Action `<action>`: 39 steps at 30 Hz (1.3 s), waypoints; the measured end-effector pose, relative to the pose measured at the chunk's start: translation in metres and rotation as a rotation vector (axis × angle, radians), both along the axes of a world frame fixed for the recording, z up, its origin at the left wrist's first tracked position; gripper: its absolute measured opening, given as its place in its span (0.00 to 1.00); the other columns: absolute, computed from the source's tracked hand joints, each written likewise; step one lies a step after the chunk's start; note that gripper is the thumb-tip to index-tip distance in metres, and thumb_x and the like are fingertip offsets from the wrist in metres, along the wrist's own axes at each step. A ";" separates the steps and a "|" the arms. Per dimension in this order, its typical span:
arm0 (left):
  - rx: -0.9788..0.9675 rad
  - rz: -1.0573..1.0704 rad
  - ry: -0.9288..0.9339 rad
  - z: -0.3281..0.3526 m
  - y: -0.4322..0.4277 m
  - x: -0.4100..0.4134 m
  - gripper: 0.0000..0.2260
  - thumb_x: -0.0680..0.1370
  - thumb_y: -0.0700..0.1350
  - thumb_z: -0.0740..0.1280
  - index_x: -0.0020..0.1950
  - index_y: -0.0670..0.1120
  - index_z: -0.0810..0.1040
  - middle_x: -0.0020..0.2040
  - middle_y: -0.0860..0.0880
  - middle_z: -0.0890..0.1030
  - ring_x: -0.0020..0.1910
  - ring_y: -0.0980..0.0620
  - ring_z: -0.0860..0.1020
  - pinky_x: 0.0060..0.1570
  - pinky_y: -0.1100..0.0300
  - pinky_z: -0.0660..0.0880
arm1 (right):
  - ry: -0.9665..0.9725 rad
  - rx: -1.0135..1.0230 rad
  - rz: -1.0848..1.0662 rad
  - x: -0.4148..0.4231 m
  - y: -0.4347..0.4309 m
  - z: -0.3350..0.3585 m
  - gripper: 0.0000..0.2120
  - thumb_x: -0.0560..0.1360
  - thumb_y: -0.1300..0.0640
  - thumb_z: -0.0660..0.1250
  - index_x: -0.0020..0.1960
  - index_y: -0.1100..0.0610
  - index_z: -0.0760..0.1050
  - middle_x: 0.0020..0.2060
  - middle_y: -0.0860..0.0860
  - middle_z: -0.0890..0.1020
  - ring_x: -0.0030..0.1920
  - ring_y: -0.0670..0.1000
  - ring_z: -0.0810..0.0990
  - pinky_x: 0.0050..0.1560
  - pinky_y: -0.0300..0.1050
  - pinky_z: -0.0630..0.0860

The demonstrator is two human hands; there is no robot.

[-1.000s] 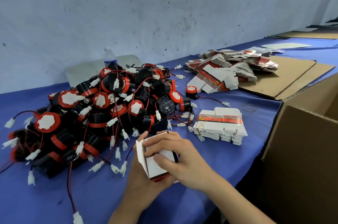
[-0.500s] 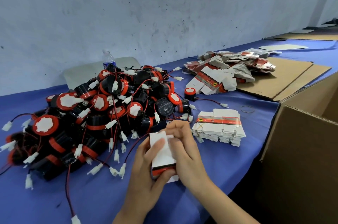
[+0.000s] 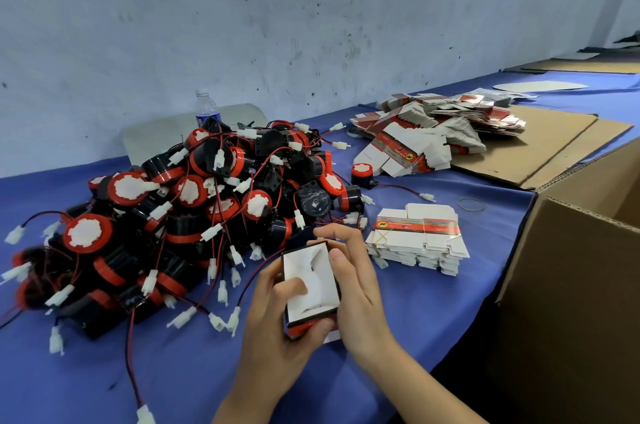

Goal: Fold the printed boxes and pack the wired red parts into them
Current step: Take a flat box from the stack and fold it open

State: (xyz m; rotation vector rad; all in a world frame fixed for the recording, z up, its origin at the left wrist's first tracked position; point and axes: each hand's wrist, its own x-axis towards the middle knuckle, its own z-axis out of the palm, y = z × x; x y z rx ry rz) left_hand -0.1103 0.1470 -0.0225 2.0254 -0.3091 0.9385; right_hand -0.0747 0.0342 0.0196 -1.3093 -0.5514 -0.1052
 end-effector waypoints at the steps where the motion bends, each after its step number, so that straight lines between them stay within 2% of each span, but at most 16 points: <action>1: 0.004 0.003 0.000 0.000 0.000 0.000 0.18 0.68 0.52 0.69 0.54 0.58 0.66 0.65 0.65 0.67 0.52 0.54 0.77 0.41 0.74 0.72 | 0.005 0.001 -0.002 0.000 0.000 0.000 0.11 0.76 0.54 0.56 0.55 0.46 0.73 0.50 0.56 0.76 0.44 0.57 0.75 0.44 0.53 0.73; 6: 0.006 0.020 0.034 -0.002 0.003 -0.001 0.15 0.66 0.51 0.69 0.49 0.56 0.67 0.61 0.64 0.69 0.52 0.59 0.76 0.40 0.74 0.71 | -0.016 -0.006 -0.008 -0.001 0.000 0.000 0.11 0.76 0.57 0.56 0.55 0.47 0.73 0.47 0.54 0.77 0.44 0.58 0.76 0.46 0.51 0.74; 11: 0.019 0.046 0.031 -0.002 0.002 -0.001 0.29 0.66 0.52 0.69 0.64 0.65 0.65 0.65 0.67 0.66 0.59 0.64 0.73 0.48 0.76 0.71 | -0.036 0.008 0.029 -0.002 0.000 0.001 0.11 0.76 0.61 0.56 0.56 0.57 0.72 0.45 0.54 0.78 0.44 0.54 0.75 0.47 0.44 0.74; 13: -0.030 0.042 0.044 -0.003 0.002 -0.002 0.33 0.66 0.52 0.69 0.69 0.68 0.61 0.66 0.65 0.67 0.62 0.62 0.72 0.53 0.71 0.73 | -0.011 -0.009 0.064 -0.002 -0.002 0.001 0.14 0.73 0.62 0.57 0.57 0.56 0.72 0.45 0.56 0.78 0.44 0.53 0.75 0.48 0.45 0.73; 15: -0.150 -0.039 0.049 0.000 0.001 -0.003 0.32 0.70 0.57 0.69 0.71 0.67 0.60 0.66 0.62 0.71 0.63 0.58 0.75 0.54 0.62 0.76 | 0.014 -0.057 0.085 0.000 -0.004 0.000 0.18 0.70 0.62 0.58 0.59 0.52 0.71 0.46 0.56 0.78 0.45 0.52 0.76 0.47 0.44 0.74; 16: -0.261 -0.087 0.052 0.004 -0.001 -0.004 0.32 0.70 0.64 0.69 0.71 0.64 0.61 0.66 0.60 0.73 0.61 0.58 0.76 0.52 0.62 0.77 | 0.025 -0.068 0.087 0.000 -0.005 0.000 0.20 0.69 0.62 0.58 0.59 0.51 0.71 0.46 0.53 0.79 0.44 0.48 0.76 0.46 0.42 0.74; 18: -0.604 -0.079 0.147 0.014 -0.004 -0.001 0.43 0.58 0.76 0.69 0.67 0.57 0.65 0.61 0.54 0.77 0.54 0.59 0.80 0.44 0.66 0.77 | 0.021 -0.052 0.062 0.000 -0.006 -0.002 0.21 0.68 0.63 0.58 0.59 0.51 0.71 0.47 0.50 0.80 0.44 0.46 0.77 0.47 0.40 0.73; 19: -0.781 -0.072 0.217 0.017 -0.003 -0.001 0.48 0.52 0.78 0.69 0.65 0.54 0.67 0.56 0.51 0.80 0.48 0.58 0.81 0.40 0.65 0.78 | 0.000 -0.037 0.030 0.000 -0.005 -0.004 0.20 0.67 0.65 0.58 0.58 0.53 0.72 0.47 0.48 0.80 0.46 0.46 0.77 0.48 0.41 0.74; 22: -1.064 -0.391 0.441 0.022 0.001 -0.009 0.46 0.56 0.72 0.74 0.67 0.49 0.71 0.46 0.41 0.82 0.39 0.47 0.82 0.33 0.56 0.78 | -0.051 -0.011 -0.018 0.001 -0.007 -0.007 0.19 0.68 0.67 0.58 0.55 0.53 0.73 0.48 0.46 0.80 0.48 0.48 0.78 0.50 0.43 0.74; 24: -1.075 -0.524 0.554 0.024 0.004 -0.007 0.47 0.55 0.65 0.80 0.68 0.45 0.72 0.43 0.39 0.80 0.37 0.46 0.80 0.34 0.54 0.78 | -0.092 -0.063 0.001 0.001 -0.009 -0.008 0.18 0.69 0.67 0.58 0.56 0.54 0.74 0.47 0.47 0.80 0.47 0.49 0.79 0.49 0.45 0.76; 27: -0.992 -0.623 0.619 0.028 0.012 -0.006 0.44 0.57 0.59 0.81 0.68 0.43 0.72 0.39 0.43 0.77 0.36 0.49 0.77 0.37 0.55 0.76 | -0.151 -0.149 0.000 0.000 -0.011 -0.006 0.18 0.70 0.66 0.58 0.58 0.56 0.74 0.47 0.48 0.80 0.47 0.49 0.79 0.49 0.43 0.76; 30: -0.945 -0.684 0.689 0.030 0.017 -0.009 0.35 0.57 0.59 0.82 0.59 0.46 0.79 0.37 0.45 0.73 0.37 0.51 0.74 0.38 0.56 0.73 | -0.203 -0.211 -0.010 -0.001 -0.014 -0.004 0.20 0.70 0.67 0.59 0.59 0.55 0.75 0.50 0.45 0.80 0.50 0.49 0.79 0.51 0.40 0.74; 32: -0.933 -0.720 0.739 0.032 0.018 -0.011 0.33 0.58 0.58 0.82 0.59 0.47 0.80 0.43 0.42 0.77 0.43 0.46 0.77 0.42 0.52 0.77 | -0.220 -0.248 -0.017 -0.001 -0.018 -0.002 0.21 0.70 0.67 0.59 0.60 0.54 0.76 0.51 0.43 0.80 0.52 0.48 0.79 0.52 0.39 0.73; 34: -0.926 -0.690 0.774 0.033 0.018 -0.011 0.41 0.58 0.57 0.82 0.67 0.45 0.73 0.52 0.39 0.74 0.50 0.40 0.73 0.49 0.45 0.76 | -0.250 -0.275 -0.042 0.000 -0.021 0.000 0.21 0.70 0.68 0.58 0.59 0.53 0.76 0.52 0.43 0.81 0.54 0.46 0.79 0.53 0.36 0.73; 36: -0.930 -0.647 0.802 0.033 0.018 -0.010 0.47 0.57 0.55 0.83 0.70 0.42 0.68 0.54 0.36 0.73 0.52 0.37 0.70 0.53 0.41 0.72 | -0.262 -0.287 -0.055 0.001 -0.023 0.001 0.22 0.70 0.68 0.58 0.59 0.52 0.76 0.53 0.43 0.81 0.55 0.45 0.79 0.54 0.34 0.72; 39: -0.918 -0.618 0.780 0.031 0.018 -0.007 0.39 0.61 0.48 0.78 0.70 0.44 0.70 0.57 0.37 0.79 0.52 0.38 0.78 0.49 0.46 0.78 | -0.242 -0.266 -0.043 0.001 -0.022 0.000 0.21 0.71 0.68 0.57 0.58 0.51 0.76 0.52 0.42 0.82 0.55 0.45 0.79 0.54 0.34 0.73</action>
